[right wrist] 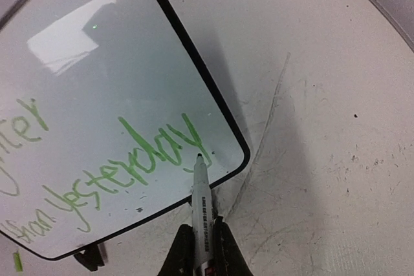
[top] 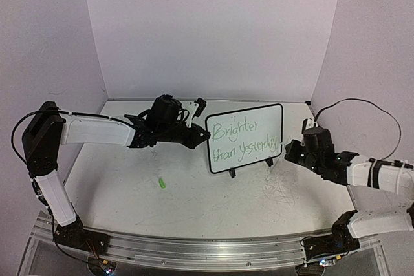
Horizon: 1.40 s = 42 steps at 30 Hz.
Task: Write a sentence on the whiteboard
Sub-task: Write a sentence on the whiteboard, then place the whiteboard at the center of the board, then pick up the pen cap from the center of the board.
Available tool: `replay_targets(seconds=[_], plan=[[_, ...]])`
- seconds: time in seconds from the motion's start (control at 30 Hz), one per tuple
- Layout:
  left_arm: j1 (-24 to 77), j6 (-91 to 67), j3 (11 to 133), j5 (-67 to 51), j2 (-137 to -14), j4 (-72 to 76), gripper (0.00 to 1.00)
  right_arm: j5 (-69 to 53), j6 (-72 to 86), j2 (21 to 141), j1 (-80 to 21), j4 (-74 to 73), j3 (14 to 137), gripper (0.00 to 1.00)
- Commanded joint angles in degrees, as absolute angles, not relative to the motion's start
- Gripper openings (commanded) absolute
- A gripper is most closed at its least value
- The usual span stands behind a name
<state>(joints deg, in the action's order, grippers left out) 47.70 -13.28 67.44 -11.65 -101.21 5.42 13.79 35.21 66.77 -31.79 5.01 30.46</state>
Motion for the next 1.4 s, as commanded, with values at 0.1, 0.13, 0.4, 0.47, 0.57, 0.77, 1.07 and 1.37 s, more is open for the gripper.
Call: replay_targets(seconds=[0.1, 0.13, 0.4, 0.47, 0.57, 0.77, 1.07, 1.37], plan=[[47.54, -12.50, 68.00, -10.08, -100.69, 6.02, 0.00, 12.76, 30.56, 49.08, -31.52, -10.11, 34.20, 0.00], [47.55, -12.63, 68.02, -10.13, -100.92, 6.02, 0.00, 12.30, 29.21, 48.55, -31.49, -11.18, 35.44, 0.00], [47.46, -12.43, 68.17, -7.29, -102.89, 5.73, 0.03, 13.78, 24.26, 45.34, -31.50, -15.72, 44.63, 0.00], [47.46, -12.44, 68.31, -7.55, -103.00, 5.56, 0.09, 14.59, 23.48, 44.71, -31.48, -16.42, 46.91, 0.00], [47.46, -12.98, 68.65, -6.95, -102.85, 5.14, 0.17, 14.77, 22.20, 44.35, -31.47, -16.65, 48.55, 0.00], [47.46, -12.45, 69.69, -4.07, -101.44, 2.92, 0.23, 14.34, 22.56, 44.00, -31.52, -16.70, 48.36, 0.00], [47.47, -16.07, 65.02, 1.71, -90.40, -0.02, 0.45, 14.15, 20.53, 42.61, -31.49, -16.70, 47.39, 0.00], [47.35, -37.20, 52.17, 8.20, -71.08, -14.45, 0.58, 9.17, 17.18, 44.15, -31.51, -11.59, 43.20, 0.00]])
